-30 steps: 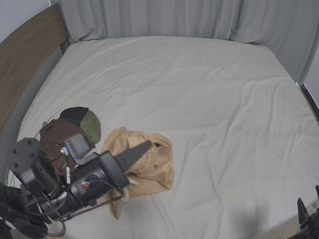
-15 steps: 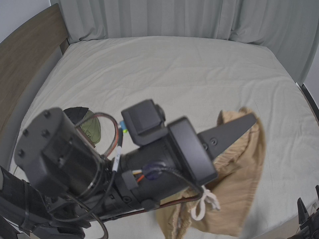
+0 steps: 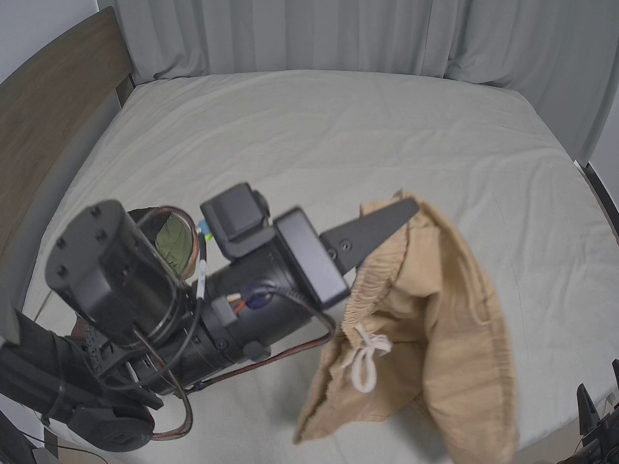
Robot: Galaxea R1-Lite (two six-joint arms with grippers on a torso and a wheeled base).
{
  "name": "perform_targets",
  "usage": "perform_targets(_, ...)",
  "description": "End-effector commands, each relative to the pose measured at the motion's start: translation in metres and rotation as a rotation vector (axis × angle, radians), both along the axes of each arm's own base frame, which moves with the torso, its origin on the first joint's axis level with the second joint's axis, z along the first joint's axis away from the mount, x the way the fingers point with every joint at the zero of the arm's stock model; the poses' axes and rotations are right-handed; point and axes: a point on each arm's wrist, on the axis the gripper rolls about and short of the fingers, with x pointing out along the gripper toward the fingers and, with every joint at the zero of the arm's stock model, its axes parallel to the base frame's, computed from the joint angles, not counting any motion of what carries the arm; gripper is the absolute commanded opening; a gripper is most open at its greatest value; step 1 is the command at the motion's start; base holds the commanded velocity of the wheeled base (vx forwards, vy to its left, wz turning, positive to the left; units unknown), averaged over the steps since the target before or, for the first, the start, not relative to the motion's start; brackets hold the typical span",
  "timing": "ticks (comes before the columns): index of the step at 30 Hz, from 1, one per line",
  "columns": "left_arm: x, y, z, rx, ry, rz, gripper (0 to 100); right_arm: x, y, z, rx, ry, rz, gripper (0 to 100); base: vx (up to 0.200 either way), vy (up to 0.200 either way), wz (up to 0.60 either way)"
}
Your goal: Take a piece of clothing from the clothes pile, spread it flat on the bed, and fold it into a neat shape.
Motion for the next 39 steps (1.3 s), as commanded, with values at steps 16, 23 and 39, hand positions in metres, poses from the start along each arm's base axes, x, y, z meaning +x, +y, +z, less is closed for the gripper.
perform_targets(16, 0.071, 0.106, -0.109, 0.450, -0.044, 0.465, 0, 0.000, 0.000, -0.005, 0.000, 0.001, 0.000, 100, 0.000, 0.000, 0.00)
perform_targets(23, 0.097, 0.134, -0.118, 0.519, -0.063, 0.600, 0, 0.000, 0.000, -0.005, 0.000, 0.001, 0.000, 100, 0.000, 0.000, 0.00)
perform_targets(39, 0.115, 0.146, -0.141, 0.554, -0.002, 0.632, 0, 0.000, 0.000, -0.005, -0.006, 0.001, 0.007, 100, 0.000, 0.000, 0.00)
